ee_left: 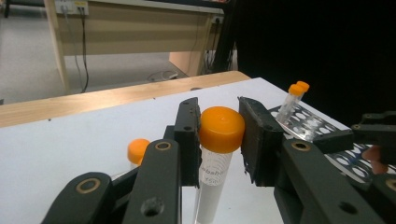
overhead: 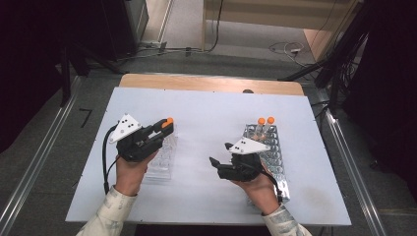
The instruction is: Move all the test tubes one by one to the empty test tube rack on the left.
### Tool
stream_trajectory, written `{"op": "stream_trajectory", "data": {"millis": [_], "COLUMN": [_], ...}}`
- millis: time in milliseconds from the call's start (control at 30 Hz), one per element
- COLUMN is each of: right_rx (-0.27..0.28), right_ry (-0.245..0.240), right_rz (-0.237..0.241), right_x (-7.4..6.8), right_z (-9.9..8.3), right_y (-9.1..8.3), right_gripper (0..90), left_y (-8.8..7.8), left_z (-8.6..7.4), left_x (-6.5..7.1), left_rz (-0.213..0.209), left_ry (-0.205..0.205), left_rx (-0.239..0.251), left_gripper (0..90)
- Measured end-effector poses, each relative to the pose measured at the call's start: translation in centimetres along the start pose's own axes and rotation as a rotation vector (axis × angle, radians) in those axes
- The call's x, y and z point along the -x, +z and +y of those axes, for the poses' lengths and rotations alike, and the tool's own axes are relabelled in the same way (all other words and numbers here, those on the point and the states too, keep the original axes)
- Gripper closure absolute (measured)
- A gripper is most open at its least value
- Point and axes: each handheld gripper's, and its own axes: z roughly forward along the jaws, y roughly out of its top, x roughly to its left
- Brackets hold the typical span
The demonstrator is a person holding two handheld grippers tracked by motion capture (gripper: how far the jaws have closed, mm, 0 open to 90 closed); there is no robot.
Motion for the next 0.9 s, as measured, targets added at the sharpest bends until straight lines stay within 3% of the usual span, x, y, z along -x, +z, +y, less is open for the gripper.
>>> {"op": "stream_trajectory", "data": {"millis": [267,567,900], "right_rx": [0.0,-0.001,-0.003], "right_ry": [0.003,0.011,0.009], "right_rz": [0.0,-0.002,-0.007], "right_x": [0.0,0.1,0.0], "right_z": [0.0,0.0,0.0], "right_y": [0.0,-0.1,-0.2], "right_gripper": [30.9,31.0,31.0], "left_y": [0.2,1.1,2.4], "left_z": [-0.4,-1.1,-2.7], "left_x": [-1.0,-1.4,-1.5], "left_rz": [0.057,0.073,0.093], "left_ry": [0.018,0.03,0.055], "left_rx": [-0.001,-0.017,-0.095], "left_gripper": [70.0,70.0,69.9]}}
